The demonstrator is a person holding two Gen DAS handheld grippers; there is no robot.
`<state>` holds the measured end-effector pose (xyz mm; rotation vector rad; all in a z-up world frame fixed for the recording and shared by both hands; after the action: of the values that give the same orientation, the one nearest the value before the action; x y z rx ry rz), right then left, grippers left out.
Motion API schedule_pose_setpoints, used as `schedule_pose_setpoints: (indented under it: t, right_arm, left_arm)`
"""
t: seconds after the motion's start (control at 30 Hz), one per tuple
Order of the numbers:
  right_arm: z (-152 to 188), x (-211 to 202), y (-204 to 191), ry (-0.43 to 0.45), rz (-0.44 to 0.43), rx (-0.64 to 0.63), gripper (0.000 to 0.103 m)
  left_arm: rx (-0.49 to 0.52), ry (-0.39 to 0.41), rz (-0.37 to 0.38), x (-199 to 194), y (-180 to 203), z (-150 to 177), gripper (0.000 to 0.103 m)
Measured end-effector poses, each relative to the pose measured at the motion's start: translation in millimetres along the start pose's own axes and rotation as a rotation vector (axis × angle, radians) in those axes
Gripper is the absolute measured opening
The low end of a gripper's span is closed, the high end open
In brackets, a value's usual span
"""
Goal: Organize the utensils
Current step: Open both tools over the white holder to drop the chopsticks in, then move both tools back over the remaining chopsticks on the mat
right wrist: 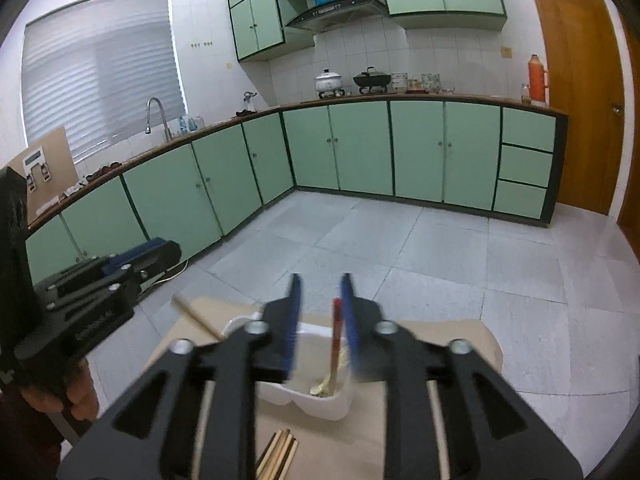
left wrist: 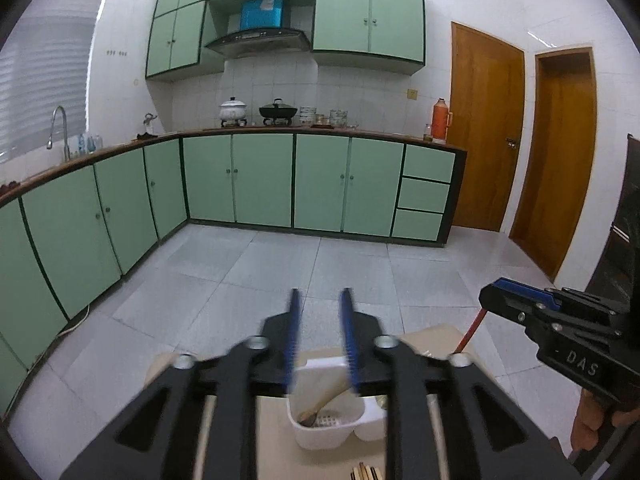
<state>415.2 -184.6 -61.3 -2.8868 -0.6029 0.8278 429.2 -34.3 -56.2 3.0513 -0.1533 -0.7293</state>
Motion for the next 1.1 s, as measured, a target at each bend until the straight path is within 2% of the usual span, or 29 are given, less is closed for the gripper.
schedule_pose_setpoints:
  t: [0.13, 0.23, 0.27, 0.3, 0.5, 0.6, 0.8, 0.93, 1.1]
  right_arm:
    - [5.8, -21.5, 1.4, 0.041, 0.019, 0.009, 0.035]
    - [15.8, -44.5, 0.3, 0.08, 0.045, -0.001, 0.048]
    - [21.6, -52.8, -0.6, 0.092, 0.057, -0.007, 0.056]
    - [31.2, -63.2, -3.4, 0.106, 0.074, -0.014, 0.066]
    - [103.7, -95.5, -17.4, 0.092, 0.133, -0.038, 0.086]
    - [146.8, -101.4, -24.7, 0.056, 0.149, -0.031, 0.089]
    - [224.9, -106.7, -44.6, -0.008, 0.166, -0.016, 0.089]
    - [262.0, -105.9, -58.9, -0.043, 0.171, -0.017, 0.087]
    - [295.8, -99.7, -66.6, -0.113, 0.171, 0.003, 0.08]
  left_arm:
    - [-0.007, 0.024, -0.013, -23.3, -7.9, 4.1, 0.038]
    - [-0.016, 0.04, -0.017, -46.5, -12.1, 15.1, 0.045]
    - [-0.017, 0.039, -0.02, -54.3, -12.8, 21.6, 0.047]
    - [-0.016, 0.037, -0.02, -59.3, -13.0, 26.7, 0.049]
    - [0.004, -0.033, -0.015, -87.4, -9.5, 91.4, 0.057]
    - [0.027, -0.083, -0.017, -97.8, -6.6, 131.1, 0.062]
    - [0.08, -0.169, -0.009, -113.5, 1.8, 206.5, 0.062]
    - [0.066, -0.212, -0.019, -116.2, -2.6, 240.9, 0.062]
    - [0.041, -0.263, -0.024, -118.6, -6.5, 269.9, 0.062]
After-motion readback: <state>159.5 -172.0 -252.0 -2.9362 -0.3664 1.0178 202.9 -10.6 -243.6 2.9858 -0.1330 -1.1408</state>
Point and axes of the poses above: each gripper's, at about its wrist camera, not at the fingertips, and x roughly the way its jaws point, y to its right, z to its underside, the point moved 9 cm from there along x, roughly the way its jaws point, and after that the axes turned 4 degrees about -z, right-handed, at the moved point
